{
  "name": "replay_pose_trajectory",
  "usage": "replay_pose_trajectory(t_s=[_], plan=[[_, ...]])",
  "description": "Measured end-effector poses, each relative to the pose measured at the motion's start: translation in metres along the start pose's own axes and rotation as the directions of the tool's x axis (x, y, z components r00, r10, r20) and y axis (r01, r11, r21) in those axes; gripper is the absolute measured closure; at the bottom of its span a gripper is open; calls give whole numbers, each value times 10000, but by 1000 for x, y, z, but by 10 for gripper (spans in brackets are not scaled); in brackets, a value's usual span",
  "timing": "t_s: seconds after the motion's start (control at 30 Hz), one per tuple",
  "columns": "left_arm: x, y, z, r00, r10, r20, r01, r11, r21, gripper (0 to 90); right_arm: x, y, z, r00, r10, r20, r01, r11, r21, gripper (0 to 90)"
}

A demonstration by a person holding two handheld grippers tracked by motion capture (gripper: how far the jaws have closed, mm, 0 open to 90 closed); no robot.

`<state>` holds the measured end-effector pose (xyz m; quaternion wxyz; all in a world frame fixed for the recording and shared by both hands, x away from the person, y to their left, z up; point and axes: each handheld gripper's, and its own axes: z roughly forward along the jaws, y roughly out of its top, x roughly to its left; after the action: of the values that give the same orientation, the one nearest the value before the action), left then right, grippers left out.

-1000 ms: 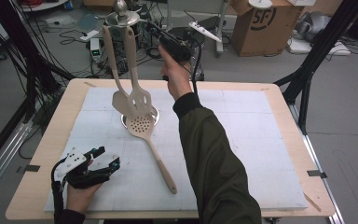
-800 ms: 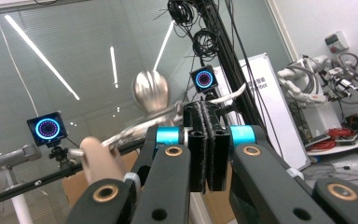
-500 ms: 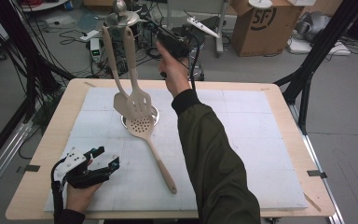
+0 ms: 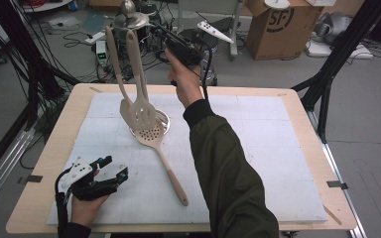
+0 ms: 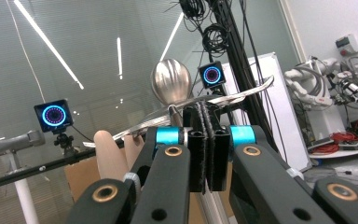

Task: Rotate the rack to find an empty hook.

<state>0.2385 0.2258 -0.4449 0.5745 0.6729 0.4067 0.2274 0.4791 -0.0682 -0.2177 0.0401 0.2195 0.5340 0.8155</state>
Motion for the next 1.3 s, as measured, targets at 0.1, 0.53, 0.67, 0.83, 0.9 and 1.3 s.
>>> replay_pose_trajectory(t_s=[0.1, 0.53, 0.67, 0.83, 0.9, 1.3], plan=[[0, 0, 0, 10000, 18, -17, -18, 10000, 29, 229, 1, 1, -2, 10000, -62, 24, 62, 10000, -13, 893], [-2, 0, 2, 10000, 9, 73, -9, 10000, 62, 229, 9, 3, -5, 9988, -481, -80, 482, 9987, 166, 893], [-2, 0, 2, 10000, 14, 65, -14, 10000, 75, 229, 12, 2, -5, 9981, -600, -131, 603, 9978, 266, 892], [-2, 0, 2, 10000, 84, 46, -85, 9999, 92, 229, 18, 2, -3, 9970, -712, -288, 721, 9968, 345, 893], [-3, 0, 2, 10000, 59, 62, -60, 9999, 99, 229, 20, 1, -1, 9963, -799, -322, 810, 9960, 364, 893], [-3, 0, 1, 10000, 65, 54, -66, 10000, 73, 229, 21, 3, -5, 9927, -1194, 164, 1187, 9921, 398, 892]])
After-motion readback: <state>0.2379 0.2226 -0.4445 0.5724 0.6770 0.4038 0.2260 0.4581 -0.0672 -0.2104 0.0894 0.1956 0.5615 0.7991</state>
